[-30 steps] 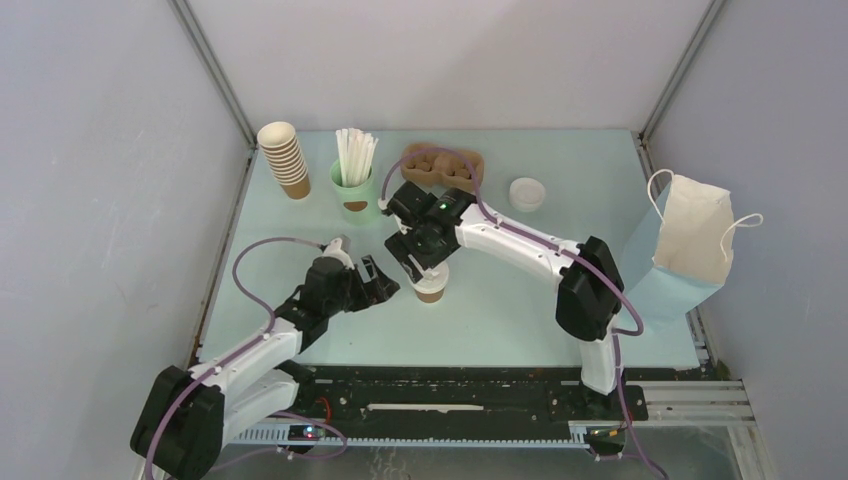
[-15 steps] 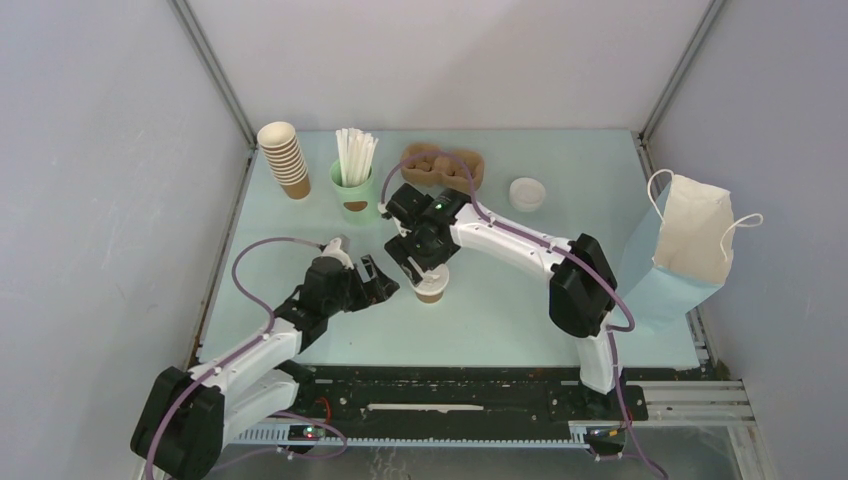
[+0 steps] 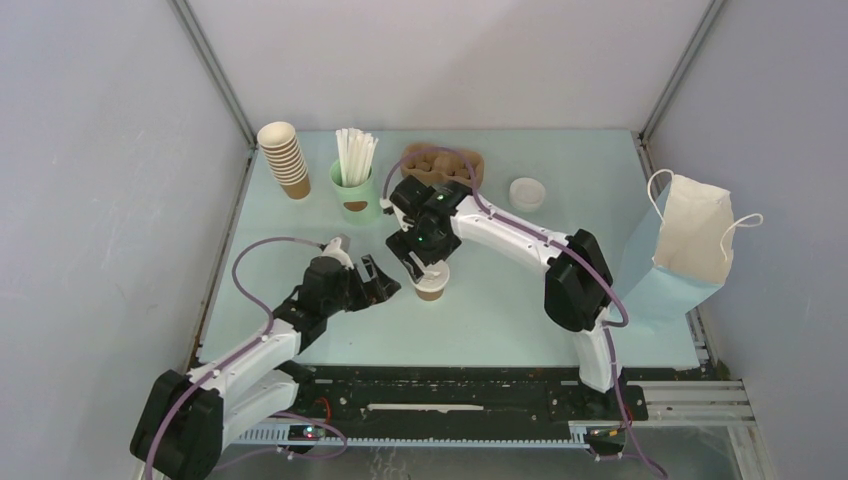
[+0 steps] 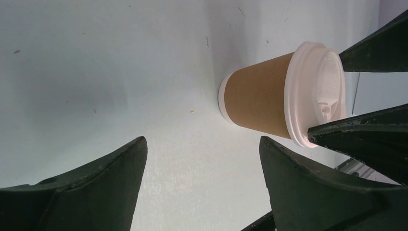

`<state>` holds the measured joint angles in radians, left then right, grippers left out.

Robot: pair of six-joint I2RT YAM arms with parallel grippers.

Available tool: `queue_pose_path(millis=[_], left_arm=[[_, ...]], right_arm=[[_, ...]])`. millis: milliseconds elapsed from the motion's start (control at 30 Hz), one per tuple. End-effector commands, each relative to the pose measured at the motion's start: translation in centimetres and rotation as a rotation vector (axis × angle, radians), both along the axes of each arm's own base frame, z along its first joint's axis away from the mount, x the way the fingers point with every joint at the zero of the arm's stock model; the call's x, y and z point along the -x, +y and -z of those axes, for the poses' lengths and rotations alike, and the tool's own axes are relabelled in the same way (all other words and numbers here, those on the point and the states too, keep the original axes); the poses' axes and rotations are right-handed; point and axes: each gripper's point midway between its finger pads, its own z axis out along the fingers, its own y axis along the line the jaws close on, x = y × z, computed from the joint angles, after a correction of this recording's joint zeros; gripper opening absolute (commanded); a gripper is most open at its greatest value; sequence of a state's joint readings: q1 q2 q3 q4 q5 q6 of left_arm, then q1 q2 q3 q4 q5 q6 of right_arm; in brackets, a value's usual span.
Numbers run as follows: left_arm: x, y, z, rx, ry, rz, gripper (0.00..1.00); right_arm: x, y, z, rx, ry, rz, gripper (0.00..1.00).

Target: Pack the takeout coffee

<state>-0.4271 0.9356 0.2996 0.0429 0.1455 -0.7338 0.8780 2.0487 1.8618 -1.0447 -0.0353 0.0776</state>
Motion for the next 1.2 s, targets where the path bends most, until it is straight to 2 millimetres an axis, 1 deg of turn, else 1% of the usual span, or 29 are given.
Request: queue_pose_path(millis=[0,67,100,200,300,367,433,533,600,633,733,833,1067,1167], left_arm=[[-0.3,-0.4,-1.2,0.049,-0.027,0.015,0.91],[-0.7,-0.5,-1.6,0.098,-0.022,0.002,0.91],[-1.1,-0.6,-2.3,0.151,-0.035,0.006,0.91],[-2.0,-1.0,-3.6,0.277,-0.042,0.018,0.96],[-2.8,-2.0,-4.8,0.383,-0.043,0.055,0.98],[-3.3,-2.6,-4.5,0.407,-0.019,0.073,0.97],[-3.5,-3.0,-4.5,0.435,-0.013,0.092,0.92],[-3.8,-3.4,-3.9,0.449,0.004,0.104,0.86],[-3.8,-3.6,-3.6,0.456,0.011,0.115,0.85],[-3.8,-3.8,-3.6,0.465,0.007,0.125,0.85],[-3.8,-3.7,-3.3,0.463,0.003,0.125,0.91],[-3.8,-3.8,-2.9,0.456,0.012,0.127,0.9],[-3.3,-4.5,-0.2,0.406,0.095,0.139,0.8],[-3.1,-4.2,1.4,0.358,0.131,0.12,0.75]], right_arm=[[0.6,-0.4,1.3,0.015,0.084,-0.043,0.85],[0.8,-0.6,1.7,0.025,0.108,-0.048,0.85],[0.8,-0.7,1.8,0.029,0.111,-0.048,0.85],[0.8,-0.8,2.1,0.026,0.108,-0.051,0.85],[0.7,-0.6,2.2,0.01,0.097,-0.053,0.85],[0.6,-0.5,2.2,0.009,0.093,-0.052,0.85],[0.6,-0.5,2.2,0.005,0.09,-0.052,0.85],[0.4,-0.4,1.9,-0.004,0.077,-0.052,0.85],[0.4,-0.3,1.8,-0.008,0.074,-0.054,0.85],[0.5,-0.3,1.8,-0.009,0.073,-0.055,0.85],[0.5,-0.1,1.8,-0.009,0.072,-0.059,0.85],[0.6,-0.1,1.8,-0.008,0.069,-0.064,0.85],[0.8,0.0,2.2,-0.006,0.068,-0.066,0.85],[0.9,0.0,2.1,-0.006,0.064,-0.068,0.85]])
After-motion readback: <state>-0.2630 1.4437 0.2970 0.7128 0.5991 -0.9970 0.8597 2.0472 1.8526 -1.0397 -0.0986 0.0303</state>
